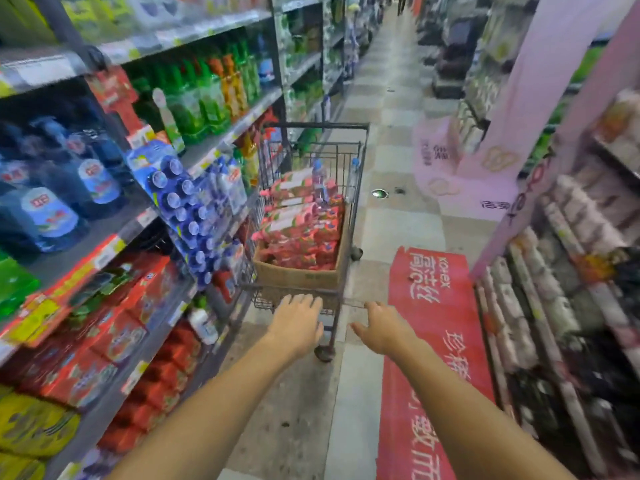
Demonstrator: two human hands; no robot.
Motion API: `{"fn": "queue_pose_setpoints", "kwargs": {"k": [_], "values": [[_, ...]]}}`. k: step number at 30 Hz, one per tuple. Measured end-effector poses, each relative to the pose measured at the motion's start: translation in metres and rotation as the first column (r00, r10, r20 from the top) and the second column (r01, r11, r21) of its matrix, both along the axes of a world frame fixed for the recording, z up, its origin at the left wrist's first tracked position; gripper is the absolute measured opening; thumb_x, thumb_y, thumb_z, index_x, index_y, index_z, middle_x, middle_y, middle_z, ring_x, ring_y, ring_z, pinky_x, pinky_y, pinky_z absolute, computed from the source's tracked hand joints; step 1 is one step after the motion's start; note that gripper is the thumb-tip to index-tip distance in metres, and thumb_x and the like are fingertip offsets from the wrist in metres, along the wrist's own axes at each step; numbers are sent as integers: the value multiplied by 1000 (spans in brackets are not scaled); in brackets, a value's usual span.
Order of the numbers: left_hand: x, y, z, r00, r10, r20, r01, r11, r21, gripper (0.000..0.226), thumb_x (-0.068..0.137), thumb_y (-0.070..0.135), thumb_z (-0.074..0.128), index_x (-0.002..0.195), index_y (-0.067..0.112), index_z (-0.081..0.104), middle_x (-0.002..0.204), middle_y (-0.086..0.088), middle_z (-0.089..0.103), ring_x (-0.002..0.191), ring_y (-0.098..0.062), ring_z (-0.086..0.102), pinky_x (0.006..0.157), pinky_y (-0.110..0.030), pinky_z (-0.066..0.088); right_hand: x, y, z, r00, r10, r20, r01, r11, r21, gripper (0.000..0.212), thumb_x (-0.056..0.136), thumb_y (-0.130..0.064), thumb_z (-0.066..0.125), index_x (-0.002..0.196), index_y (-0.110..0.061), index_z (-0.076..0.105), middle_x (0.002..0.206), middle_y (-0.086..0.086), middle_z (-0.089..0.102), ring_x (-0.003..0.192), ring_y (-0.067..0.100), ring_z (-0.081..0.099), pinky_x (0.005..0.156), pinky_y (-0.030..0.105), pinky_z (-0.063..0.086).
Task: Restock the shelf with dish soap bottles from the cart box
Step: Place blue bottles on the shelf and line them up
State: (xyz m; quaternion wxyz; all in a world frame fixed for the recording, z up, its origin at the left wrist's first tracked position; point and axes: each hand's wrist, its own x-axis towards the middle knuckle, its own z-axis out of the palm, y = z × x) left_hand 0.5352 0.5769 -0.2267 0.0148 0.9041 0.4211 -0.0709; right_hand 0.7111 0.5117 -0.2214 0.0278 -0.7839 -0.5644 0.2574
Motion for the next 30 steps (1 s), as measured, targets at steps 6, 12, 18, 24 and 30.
{"fn": "queue_pose_setpoints", "kwargs": {"k": [6,12,18,24,30], "values": [[72,35,-10,999,-2,37,4,998,-62,49,100,35,41,142,12,41,140,-8,51,130,-25,46,108,-38,35,50,30,-13,1000,-14,-6,14,1000,-11,61,102,-42,46,149,-5,35,145,17,49,132,34,47,105,39,41],[128,96,-38,1000,3,20,-2,998,-56,48,97,36,41,140,13,41,131,-6,55,123,-25,50,102,-37,36,100,90,-42,1000,-2,-21,0,996,-88,60,99,-44,50,145,-6,41,144,16,51,130,33,49,105,41,43],[190,199,-60,991,111,80,-104,991,-85,52,98,38,41,145,14,37,136,-5,53,125,-24,49,104,-38,35,161,204,-53,997,79,-12,-80,987,-137,61,102,-42,46,150,-5,35,149,16,46,134,33,46,107,39,41],[230,275,-72,973,221,66,-209,966,-154,43,95,39,45,130,13,48,123,-8,60,115,-27,55,95,-39,41,203,292,-49,988,140,-58,-147,980,-134,57,103,-41,47,146,-6,38,146,17,48,131,35,50,103,41,42],[254,338,-64,964,254,74,-242,961,-134,37,95,37,46,122,12,52,118,-8,60,111,-29,57,93,-39,43,234,355,-52,987,146,-63,-153,982,-108,54,102,-37,49,141,0,43,145,21,44,131,37,47,104,42,42]]}}
